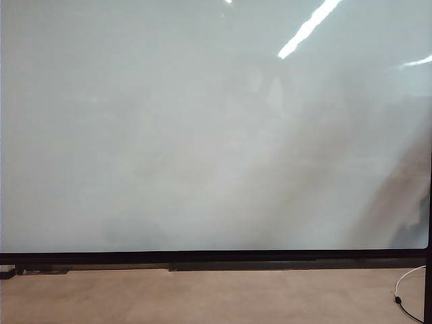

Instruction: Pick up the pen on the shelf to the right of the whiteboard and draw a rectangle.

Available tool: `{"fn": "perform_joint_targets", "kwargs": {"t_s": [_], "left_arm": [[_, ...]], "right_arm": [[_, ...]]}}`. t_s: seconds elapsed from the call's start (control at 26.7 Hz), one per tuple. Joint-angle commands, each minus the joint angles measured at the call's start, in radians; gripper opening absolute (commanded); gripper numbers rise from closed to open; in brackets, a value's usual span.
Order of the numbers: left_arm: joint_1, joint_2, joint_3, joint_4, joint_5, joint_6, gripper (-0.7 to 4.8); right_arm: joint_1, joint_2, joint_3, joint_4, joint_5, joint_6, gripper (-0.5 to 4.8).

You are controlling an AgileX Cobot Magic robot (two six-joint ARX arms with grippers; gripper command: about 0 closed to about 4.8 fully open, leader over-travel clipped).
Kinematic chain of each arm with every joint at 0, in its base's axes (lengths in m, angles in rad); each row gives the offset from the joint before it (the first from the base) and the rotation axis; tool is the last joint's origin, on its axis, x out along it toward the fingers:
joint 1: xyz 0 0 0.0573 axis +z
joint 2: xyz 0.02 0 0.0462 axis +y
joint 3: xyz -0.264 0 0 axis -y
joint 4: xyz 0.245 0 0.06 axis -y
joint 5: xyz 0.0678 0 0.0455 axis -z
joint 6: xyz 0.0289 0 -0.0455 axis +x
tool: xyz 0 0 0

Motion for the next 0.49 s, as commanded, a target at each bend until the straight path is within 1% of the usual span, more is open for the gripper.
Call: {"fn": "perform_joint_targets", "kwargs": {"t_s": [0.04,0.15,0.19,0.49], "left_arm": [[0.000,0.000,0.002,0.010,0.000,0.001,-0.04],[0.000,0.000,0.002,0.010,0.000,0.001,-0.04],[0.000,0.000,0.002,0.009,0.000,0.001,-0.04],[0.000,0.000,0.002,0.010,0.000,0.001,-0.04]], "right_arm": [[0.000,-0.001,0.002,0.011,-0.001,0.000,3.63],[0.000,-0.001,0.002,0.008,-0.002,0.000,3.43],[0.000,-0.001,0.002,0.005,-0.002,0.000,3.26],[0.006,0.005,0.002,-0.021,-0.002,-0.004,3.23]]}}
